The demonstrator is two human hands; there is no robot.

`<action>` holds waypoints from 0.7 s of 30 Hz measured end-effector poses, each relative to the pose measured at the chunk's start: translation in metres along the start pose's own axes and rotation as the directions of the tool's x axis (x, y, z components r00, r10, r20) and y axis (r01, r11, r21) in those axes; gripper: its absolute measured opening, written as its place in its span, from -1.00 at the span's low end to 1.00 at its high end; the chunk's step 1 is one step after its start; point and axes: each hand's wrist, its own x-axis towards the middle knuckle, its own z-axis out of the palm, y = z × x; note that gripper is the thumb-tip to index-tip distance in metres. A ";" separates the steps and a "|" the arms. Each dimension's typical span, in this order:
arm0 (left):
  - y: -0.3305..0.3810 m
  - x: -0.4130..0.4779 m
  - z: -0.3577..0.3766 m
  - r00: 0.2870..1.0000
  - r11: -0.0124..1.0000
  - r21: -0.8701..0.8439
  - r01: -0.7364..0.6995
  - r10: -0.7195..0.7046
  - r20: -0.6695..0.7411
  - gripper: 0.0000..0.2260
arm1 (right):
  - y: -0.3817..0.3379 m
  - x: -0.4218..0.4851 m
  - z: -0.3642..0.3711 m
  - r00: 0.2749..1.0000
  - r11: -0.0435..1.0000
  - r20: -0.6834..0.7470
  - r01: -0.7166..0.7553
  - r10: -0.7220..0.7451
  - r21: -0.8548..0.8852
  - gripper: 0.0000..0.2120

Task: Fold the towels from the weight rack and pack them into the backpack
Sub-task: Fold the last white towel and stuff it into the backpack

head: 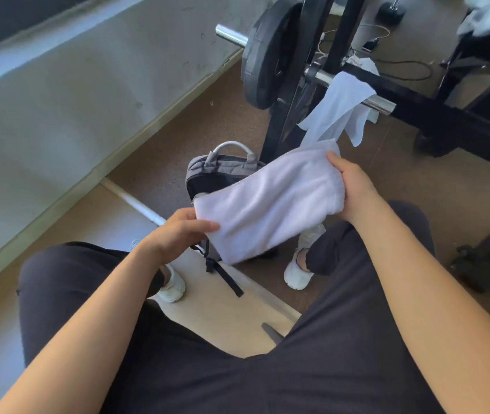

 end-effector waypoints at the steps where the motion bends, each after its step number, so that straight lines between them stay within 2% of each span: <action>1: 0.003 -0.001 0.000 1.000 0.994 -0.111 -0.008 0.005 -0.027 -0.70 | 0.002 0.003 -0.002 0.999 1.000 -0.040 0.013 -0.013 -0.021 -0.64; 4: 0.007 0.000 -0.002 0.998 0.945 -0.327 0.002 -0.025 -0.066 -0.66 | 0.011 0.014 -0.008 0.982 0.962 -0.105 0.126 -0.155 -0.243 -0.76; 6: 0.006 0.003 -0.006 0.993 0.921 -0.389 0.015 -0.060 -0.104 -0.60 | 0.018 0.020 -0.008 0.963 0.867 -0.076 0.196 -0.258 -0.457 -0.80; 10: 0.001 0.010 -0.009 0.971 0.953 -0.291 0.081 -0.141 -0.194 -0.46 | 0.030 0.025 -0.007 0.924 0.650 -0.007 0.263 -0.382 -0.713 -0.68; 12: -0.003 0.012 -0.004 0.949 0.980 -0.188 0.061 -0.115 -0.295 -0.50 | 0.035 0.025 -0.005 0.911 0.600 -0.006 0.267 -0.412 -0.754 -0.64; 15: -0.003 0.012 0.009 0.893 0.998 -0.056 0.016 -0.040 -0.447 -0.58 | 0.044 0.025 0.002 0.906 0.628 -0.027 0.271 -0.422 -0.730 -0.65; 21: 0.005 0.004 0.040 0.865 0.983 0.151 -0.105 0.165 -0.474 -0.79 | 0.064 0.015 0.028 0.915 0.645 0.046 0.317 -0.400 -0.695 -0.75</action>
